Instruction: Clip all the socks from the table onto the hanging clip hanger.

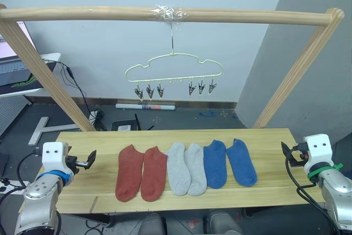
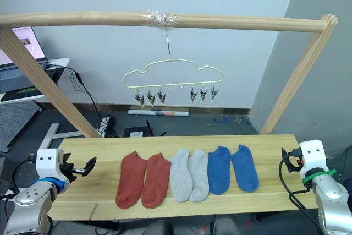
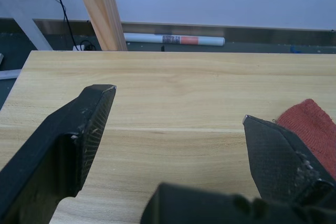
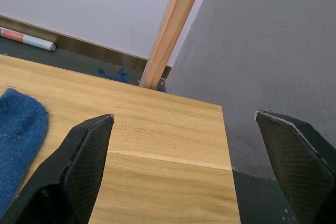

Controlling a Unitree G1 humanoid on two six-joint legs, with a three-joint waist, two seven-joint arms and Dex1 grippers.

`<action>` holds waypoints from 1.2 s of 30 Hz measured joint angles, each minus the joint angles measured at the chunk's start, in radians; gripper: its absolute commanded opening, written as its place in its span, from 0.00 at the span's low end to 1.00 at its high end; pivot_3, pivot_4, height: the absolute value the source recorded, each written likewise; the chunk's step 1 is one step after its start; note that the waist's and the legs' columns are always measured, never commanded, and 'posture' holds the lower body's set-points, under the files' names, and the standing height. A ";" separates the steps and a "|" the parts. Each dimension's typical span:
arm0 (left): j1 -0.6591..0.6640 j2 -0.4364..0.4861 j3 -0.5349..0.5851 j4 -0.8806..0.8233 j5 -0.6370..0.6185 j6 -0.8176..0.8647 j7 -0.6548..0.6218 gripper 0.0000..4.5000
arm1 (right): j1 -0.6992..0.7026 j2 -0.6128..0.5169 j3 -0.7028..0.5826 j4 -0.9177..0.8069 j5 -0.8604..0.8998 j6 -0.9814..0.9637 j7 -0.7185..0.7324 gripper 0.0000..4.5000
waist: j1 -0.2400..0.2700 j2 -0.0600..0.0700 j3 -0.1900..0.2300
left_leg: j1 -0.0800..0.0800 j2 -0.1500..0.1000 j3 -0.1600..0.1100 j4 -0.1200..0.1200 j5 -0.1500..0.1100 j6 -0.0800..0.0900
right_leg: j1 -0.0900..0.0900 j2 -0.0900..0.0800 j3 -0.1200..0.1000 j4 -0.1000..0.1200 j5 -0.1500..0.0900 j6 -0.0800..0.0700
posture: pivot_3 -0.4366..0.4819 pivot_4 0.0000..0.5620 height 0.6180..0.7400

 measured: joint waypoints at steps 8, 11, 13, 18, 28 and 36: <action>0.021 0.000 0.002 -0.033 -0.009 0.032 0.017 0.99 | 0.003 -0.024 -0.003 0.013 -0.008 -0.019 0.001 1.00 | 0.000 0.000 0.000 | 0.000 0.001 0.001 0.000 0.000 0.000 | -0.001 0.000 0.001 0.000 0.000 0.000 | 0.35 0.18 1.00; 0.035 0.000 0.005 -0.080 -0.018 0.042 0.020 0.99 | 0.012 -0.026 -0.004 0.013 -0.013 -0.024 0.000 1.00 | -0.001 0.000 0.000 | 0.000 0.001 0.001 0.000 0.000 0.000 | -0.001 0.000 0.003 0.000 0.000 0.000 | 0.35 0.18 1.00; 0.051 0.000 0.018 -0.123 -0.067 0.049 -0.026 0.99 | 0.019 -0.026 -0.004 0.013 -0.030 -0.039 -0.012 1.00 | -0.002 0.000 0.000 | 0.000 0.001 0.002 0.000 0.000 0.000 | -0.001 0.000 0.003 0.000 0.000 0.000 | 0.35 0.18 1.00; 0.062 0.002 0.059 -0.221 -0.184 0.101 -0.111 0.99 | 0.026 -0.031 -0.002 0.012 -0.037 -0.084 0.007 1.00 | -0.003 0.000 0.000 | 0.001 0.001 0.003 0.000 0.000 0.000 | -0.001 0.000 0.004 0.000 0.000 0.000 | 0.34 0.19 1.00; 0.066 0.001 0.077 -0.422 -0.262 0.157 -0.135 0.67 | 0.006 -0.060 0.004 -0.019 0.024 -0.078 0.132 1.00 | -0.003 0.001 0.006 | 0.002 0.001 0.004 0.000 0.000 0.000 | -0.001 0.001 0.005 0.000 0.000 0.000 | 0.34 0.23 1.00; -0.025 -0.012 0.010 -0.523 -0.266 0.230 -0.106 0.54 | -0.108 -0.086 0.101 -0.108 0.078 -0.024 0.249 1.00 | -0.003 0.003 0.019 | 0.002 0.001 0.003 0.000 0.000 0.000 | -0.001 0.003 0.006 0.000 0.000 0.001 | 0.32 0.25 1.00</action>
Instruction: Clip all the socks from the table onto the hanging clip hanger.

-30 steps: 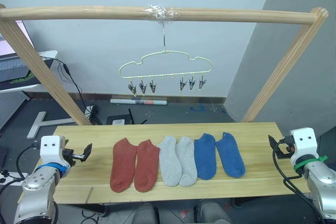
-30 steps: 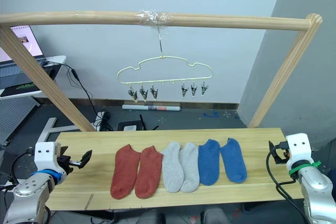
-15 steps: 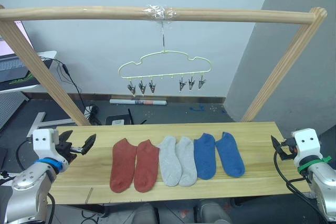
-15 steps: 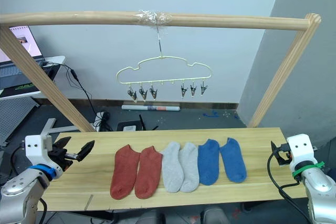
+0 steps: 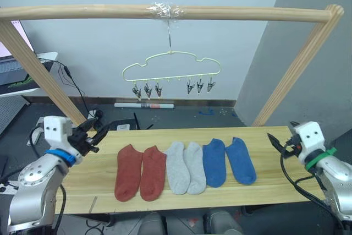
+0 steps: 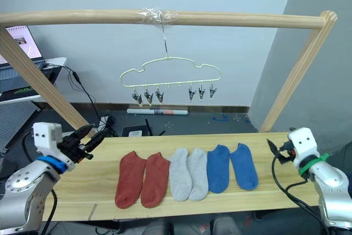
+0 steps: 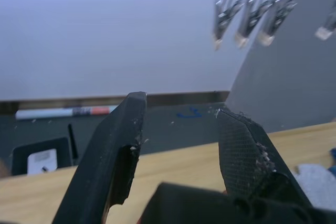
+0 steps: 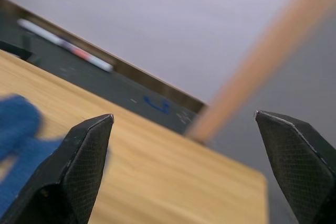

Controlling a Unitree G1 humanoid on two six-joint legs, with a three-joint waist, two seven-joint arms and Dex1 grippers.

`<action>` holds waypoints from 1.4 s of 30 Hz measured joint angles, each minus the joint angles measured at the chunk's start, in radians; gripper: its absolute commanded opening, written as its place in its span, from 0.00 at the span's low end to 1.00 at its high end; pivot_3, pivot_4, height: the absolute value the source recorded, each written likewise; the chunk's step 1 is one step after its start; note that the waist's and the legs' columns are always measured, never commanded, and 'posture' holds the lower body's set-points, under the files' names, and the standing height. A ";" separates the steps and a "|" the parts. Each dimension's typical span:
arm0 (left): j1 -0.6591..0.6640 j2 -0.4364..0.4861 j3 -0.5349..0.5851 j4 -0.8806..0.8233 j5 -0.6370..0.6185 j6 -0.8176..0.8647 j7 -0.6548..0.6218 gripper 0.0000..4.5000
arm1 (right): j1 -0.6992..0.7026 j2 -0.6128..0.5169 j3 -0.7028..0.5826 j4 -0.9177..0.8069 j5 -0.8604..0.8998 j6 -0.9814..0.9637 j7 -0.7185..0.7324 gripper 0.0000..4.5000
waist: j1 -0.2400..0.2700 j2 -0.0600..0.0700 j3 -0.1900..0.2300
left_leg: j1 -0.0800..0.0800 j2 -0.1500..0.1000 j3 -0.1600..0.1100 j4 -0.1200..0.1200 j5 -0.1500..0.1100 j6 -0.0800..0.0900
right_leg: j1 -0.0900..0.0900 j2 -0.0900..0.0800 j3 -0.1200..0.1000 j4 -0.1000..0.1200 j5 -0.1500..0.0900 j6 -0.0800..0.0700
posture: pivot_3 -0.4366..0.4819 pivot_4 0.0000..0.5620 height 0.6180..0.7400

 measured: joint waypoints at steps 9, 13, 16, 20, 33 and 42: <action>-0.157 -0.081 -0.058 -0.019 -0.007 0.061 0.086 0.54 | -0.217 -0.008 0.149 -0.143 0.120 0.100 0.154 1.00 | -0.003 -0.004 0.012 | -0.011 0.000 -0.004 0.000 0.000 0.000 | -0.007 0.001 -0.001 -0.001 0.001 -0.001 | 0.29 0.27 1.00; -0.248 -0.144 -0.078 0.018 0.003 0.056 0.149 0.54 | -0.303 0.027 0.221 -0.222 0.178 0.181 0.173 1.00 | -0.003 -0.004 0.015 | -0.013 0.000 -0.006 0.000 0.000 0.000 | -0.010 0.001 -0.002 0.000 0.001 -0.001 | 0.29 0.28 1.00; -0.281 -0.174 -0.104 0.037 0.012 0.051 0.163 0.54 | -0.333 0.047 0.247 -0.281 0.225 0.237 0.170 1.00 | -0.003 -0.005 0.016 | -0.013 -0.001 -0.007 0.000 0.000 0.000 | -0.010 0.001 -0.002 -0.001 0.001 -0.001 | 0.28 0.29 1.00; -0.317 -0.197 -0.105 0.093 0.026 0.034 0.188 0.54 | -0.347 0.056 0.256 -0.299 0.255 0.294 0.164 1.00 | -0.005 -0.005 0.020 | -0.013 -0.001 -0.006 0.000 0.000 0.000 | -0.010 0.001 -0.003 -0.001 0.001 0.000 | 0.27 0.30 1.00; -0.389 -0.240 -0.129 0.201 0.057 -0.034 0.210 0.54 | -0.426 0.080 0.263 -0.344 0.316 0.382 0.147 1.00 | -0.026 -0.008 0.038 | -0.015 0.000 -0.007 0.000 0.000 0.000 | -0.014 0.001 -0.002 0.000 0.002 0.000 | 0.25 0.33 1.00; -0.401 -0.240 -0.129 0.262 0.077 -0.075 0.196 0.54 | -0.442 0.088 0.263 -0.357 0.340 0.425 0.124 1.00 | -0.033 -0.008 0.041 | -0.016 0.000 -0.007 0.000 0.000 0.000 | -0.015 0.001 -0.002 0.000 0.002 0.000 | 0.25 0.33 1.00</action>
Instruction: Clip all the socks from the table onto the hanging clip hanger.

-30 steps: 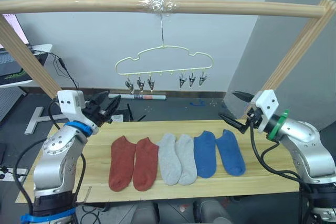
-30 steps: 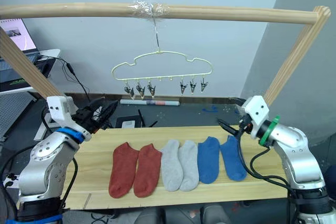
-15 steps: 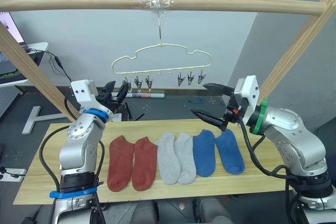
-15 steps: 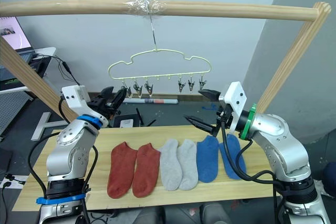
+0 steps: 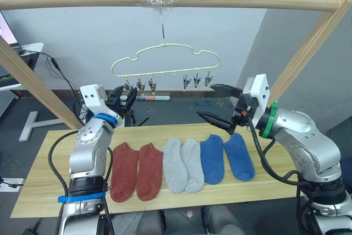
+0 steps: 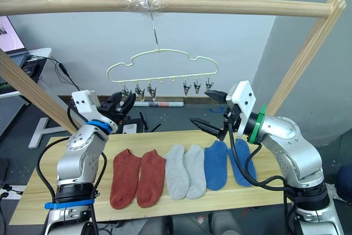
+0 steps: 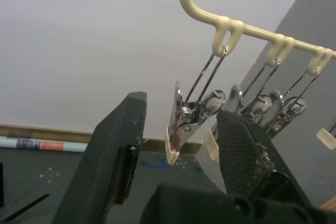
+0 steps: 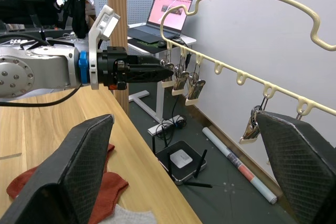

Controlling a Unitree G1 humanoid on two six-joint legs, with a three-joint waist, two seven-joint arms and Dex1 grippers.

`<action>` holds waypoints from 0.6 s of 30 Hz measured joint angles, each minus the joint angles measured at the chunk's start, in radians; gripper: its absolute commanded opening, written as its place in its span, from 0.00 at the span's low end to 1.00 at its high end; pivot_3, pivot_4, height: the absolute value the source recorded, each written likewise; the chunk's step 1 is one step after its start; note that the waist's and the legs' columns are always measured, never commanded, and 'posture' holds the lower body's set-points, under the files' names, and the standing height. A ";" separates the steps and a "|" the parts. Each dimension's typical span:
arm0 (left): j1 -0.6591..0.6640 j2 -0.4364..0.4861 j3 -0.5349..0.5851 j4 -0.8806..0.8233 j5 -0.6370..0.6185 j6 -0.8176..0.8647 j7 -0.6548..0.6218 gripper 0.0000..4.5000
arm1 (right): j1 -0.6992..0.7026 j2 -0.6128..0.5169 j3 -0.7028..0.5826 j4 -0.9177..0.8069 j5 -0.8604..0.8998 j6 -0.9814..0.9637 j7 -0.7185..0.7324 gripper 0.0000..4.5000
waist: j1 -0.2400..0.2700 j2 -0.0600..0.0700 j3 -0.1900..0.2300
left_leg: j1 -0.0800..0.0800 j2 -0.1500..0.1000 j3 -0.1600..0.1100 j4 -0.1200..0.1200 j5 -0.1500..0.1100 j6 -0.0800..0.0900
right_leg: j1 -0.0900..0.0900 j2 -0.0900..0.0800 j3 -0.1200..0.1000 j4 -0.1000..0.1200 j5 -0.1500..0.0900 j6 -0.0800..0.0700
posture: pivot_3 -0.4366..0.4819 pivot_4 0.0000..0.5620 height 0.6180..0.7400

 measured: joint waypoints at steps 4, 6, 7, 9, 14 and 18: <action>-0.015 0.000 0.000 0.015 0.004 -0.005 -0.001 0.54 | 0.000 0.000 0.000 -0.005 0.013 0.013 -0.004 1.00 | 0.000 0.000 0.001 | 0.000 0.000 0.000 0.000 0.000 0.000 | 0.000 0.000 0.000 0.000 0.000 0.000 | 0.25 0.34 1.00; -0.022 0.000 0.002 0.021 0.004 -0.009 -0.001 0.54 | 0.000 0.000 0.000 -0.006 0.014 0.018 -0.005 1.00 | -0.001 0.000 0.001 | 0.000 0.000 0.000 0.000 0.000 0.000 | 0.000 0.000 0.000 0.000 0.000 0.000 | 0.25 0.34 1.00; -0.023 0.000 0.002 0.022 0.004 -0.012 -0.002 0.54 | 0.000 0.000 0.000 -0.006 0.014 0.018 -0.005 1.00 | -0.001 0.000 0.001 | 0.000 0.000 0.000 0.000 0.000 0.000 | 0.000 0.000 0.000 0.000 0.000 0.000 | 0.25 0.34 1.00; -0.027 0.000 0.002 0.024 0.004 -0.019 -0.002 0.54 | 0.000 0.000 0.000 -0.006 0.014 0.019 -0.005 1.00 | -0.002 0.000 0.001 | -0.001 0.000 0.000 0.000 0.000 0.000 | -0.001 0.000 0.000 0.000 0.000 0.000 | 0.25 0.34 1.00; -0.034 0.000 0.002 0.024 0.004 -0.023 -0.003 0.54 | 0.000 0.000 0.000 -0.006 0.014 0.019 -0.001 1.00 | -0.003 0.000 0.002 | -0.001 0.000 0.000 0.000 0.000 0.000 | -0.001 0.000 0.000 0.000 0.000 0.000 | 0.25 0.34 1.00; -0.034 0.000 0.002 0.024 0.004 -0.024 -0.003 0.54 | 0.000 0.000 0.000 -0.006 0.014 0.018 0.000 1.00 | -0.004 0.000 0.002 | -0.001 0.000 0.000 0.000 0.000 0.000 | -0.001 0.000 0.000 0.000 0.000 0.000 | 0.26 0.34 1.00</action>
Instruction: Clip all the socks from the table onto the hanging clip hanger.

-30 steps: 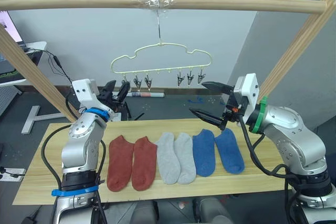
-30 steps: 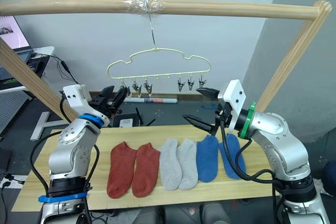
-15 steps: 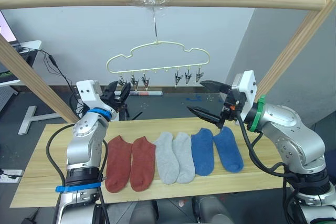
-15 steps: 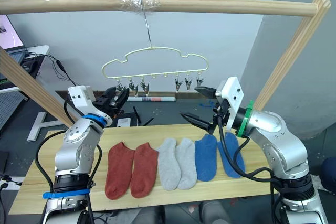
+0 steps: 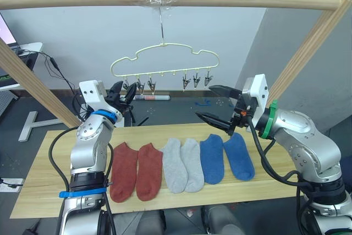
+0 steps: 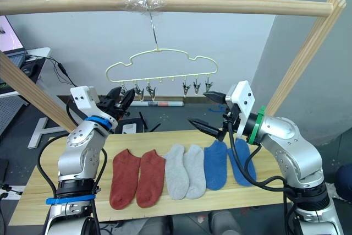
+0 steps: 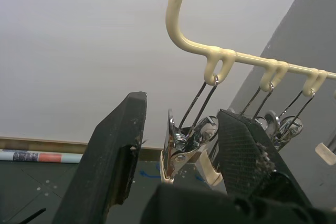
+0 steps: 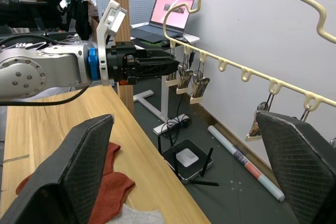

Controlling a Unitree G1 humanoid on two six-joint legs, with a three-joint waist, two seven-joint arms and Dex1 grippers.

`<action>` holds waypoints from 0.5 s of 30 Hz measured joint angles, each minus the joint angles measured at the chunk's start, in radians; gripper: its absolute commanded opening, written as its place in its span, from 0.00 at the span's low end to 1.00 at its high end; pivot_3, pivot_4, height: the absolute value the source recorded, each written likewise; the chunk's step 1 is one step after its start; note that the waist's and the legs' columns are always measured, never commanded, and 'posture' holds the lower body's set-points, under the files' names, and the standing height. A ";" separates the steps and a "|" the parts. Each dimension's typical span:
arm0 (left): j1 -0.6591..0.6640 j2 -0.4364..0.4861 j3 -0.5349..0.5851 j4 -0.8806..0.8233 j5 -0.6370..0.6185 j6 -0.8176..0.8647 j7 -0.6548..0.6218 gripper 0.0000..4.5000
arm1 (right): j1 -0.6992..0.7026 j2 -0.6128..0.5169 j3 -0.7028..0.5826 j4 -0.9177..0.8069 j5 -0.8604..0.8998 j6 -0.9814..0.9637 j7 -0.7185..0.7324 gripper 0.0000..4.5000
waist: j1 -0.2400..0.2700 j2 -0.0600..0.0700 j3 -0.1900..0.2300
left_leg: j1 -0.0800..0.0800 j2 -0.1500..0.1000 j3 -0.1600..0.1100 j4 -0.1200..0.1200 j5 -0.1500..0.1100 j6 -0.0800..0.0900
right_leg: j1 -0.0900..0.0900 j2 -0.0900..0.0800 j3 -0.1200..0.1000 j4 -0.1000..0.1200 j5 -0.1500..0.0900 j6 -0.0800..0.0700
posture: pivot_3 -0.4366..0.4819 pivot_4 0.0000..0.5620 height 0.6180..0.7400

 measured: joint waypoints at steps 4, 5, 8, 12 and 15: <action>0.000 0.000 0.000 0.000 -0.001 -0.002 -0.007 0.42 | 0.000 0.002 0.000 0.000 0.000 0.000 -0.001 1.00 | 0.000 0.000 0.000 | 0.000 0.000 0.000 0.000 0.000 0.000 | 0.000 0.000 0.000 0.000 0.000 0.000 | 0.25 0.33 1.00; 0.000 0.000 0.000 0.000 -0.001 -0.003 -0.014 0.34 | 0.000 0.003 0.000 0.000 0.001 0.001 -0.001 1.00 | 0.000 0.000 0.000 | 0.000 0.000 0.000 0.000 0.000 0.000 | 0.000 0.000 0.000 0.000 0.000 0.000 | 0.25 0.33 1.00; -0.001 0.000 0.000 0.000 -0.002 -0.010 -0.020 0.16 | -0.002 0.003 0.000 0.000 0.002 0.005 -0.002 1.00 | 0.000 0.000 0.000 | 0.000 0.000 0.000 0.000 0.000 0.000 | 0.000 0.000 0.000 0.000 0.000 0.000 | 0.25 0.33 1.00; -0.005 0.000 0.000 0.002 -0.002 -0.018 -0.021 0.00 | -0.009 0.003 0.000 0.000 0.006 0.006 -0.005 1.00 | 0.000 0.000 0.000 | 0.000 0.000 0.000 0.000 0.000 0.000 | 0.000 0.000 0.000 0.000 0.000 0.000 | 0.25 0.33 1.00; -0.012 0.000 0.000 0.007 -0.002 -0.019 -0.022 0.00 | -0.007 0.003 -0.001 0.000 0.006 0.006 -0.006 1.00 | 0.000 0.000 0.001 | -0.001 0.000 0.000 0.000 0.000 0.000 | -0.001 0.000 0.000 0.000 0.000 0.000 | 0.25 0.33 1.00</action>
